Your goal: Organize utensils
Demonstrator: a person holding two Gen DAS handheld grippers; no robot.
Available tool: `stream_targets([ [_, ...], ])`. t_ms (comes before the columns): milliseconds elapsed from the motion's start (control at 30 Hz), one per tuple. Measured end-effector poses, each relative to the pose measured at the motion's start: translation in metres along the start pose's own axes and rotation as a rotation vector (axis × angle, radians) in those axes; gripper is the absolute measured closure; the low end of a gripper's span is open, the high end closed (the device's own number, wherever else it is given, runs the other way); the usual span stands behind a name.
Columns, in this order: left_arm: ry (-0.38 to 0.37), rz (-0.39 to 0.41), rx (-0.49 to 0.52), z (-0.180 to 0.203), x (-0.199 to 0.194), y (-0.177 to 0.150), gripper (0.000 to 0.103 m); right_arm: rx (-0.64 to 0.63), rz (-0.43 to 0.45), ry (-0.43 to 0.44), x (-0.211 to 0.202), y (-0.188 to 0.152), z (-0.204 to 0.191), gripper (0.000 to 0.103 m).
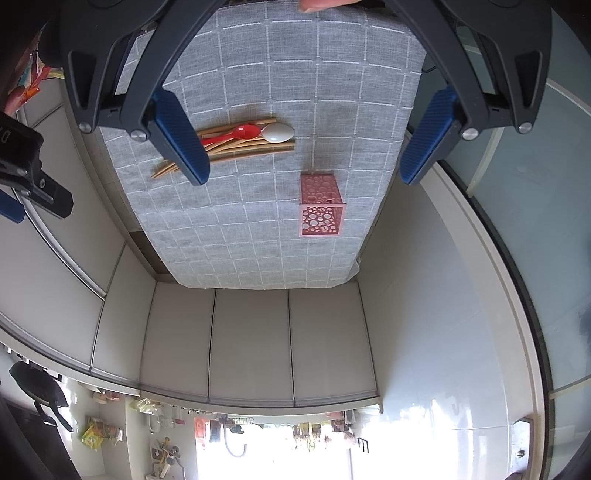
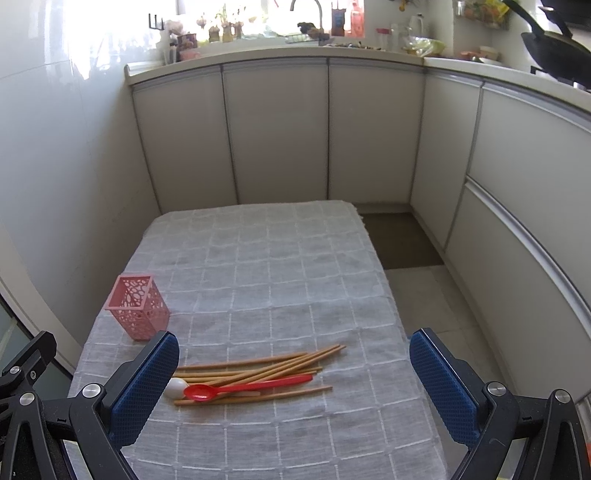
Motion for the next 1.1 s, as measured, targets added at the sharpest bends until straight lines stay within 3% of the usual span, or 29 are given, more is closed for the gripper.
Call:
stream_targets([
  [300,-0.028,-0.052,0.047,0.010,0.030,-0.007,0.001,-0.029,-0.094,-0.036,0.034,-0.006,0.013,0.000],
  [600,-0.174,-0.193,0.152,0.045,0.092,-0.030,0.001,-0.001,-0.314,0.032,0.108,-0.024,0.027,0.001],
  [800,-0.250,-0.362,0.224,0.078,0.151,-0.063,0.001,0.092,-0.451,0.032,0.169,-0.053,0.046,0.001],
  [967,-0.335,-0.521,0.169,0.098,0.200,-0.094,0.012,0.191,-0.579,0.025,0.212,-0.092,0.066,0.006],
  [1100,-0.415,-0.593,0.178,0.121,0.226,-0.110,0.019,0.229,-0.612,0.048,0.238,-0.097,0.071,0.010],
])
Point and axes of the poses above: each gripper's, at about its wrist camera, not at the fingertips, and x roughly the way its jaws point, z to its right, y to its top, the point moved 4 cm from there along x, roughly the way its jaws point, and after that the axes turned 13 degrees about z, right-handed, at the moved point
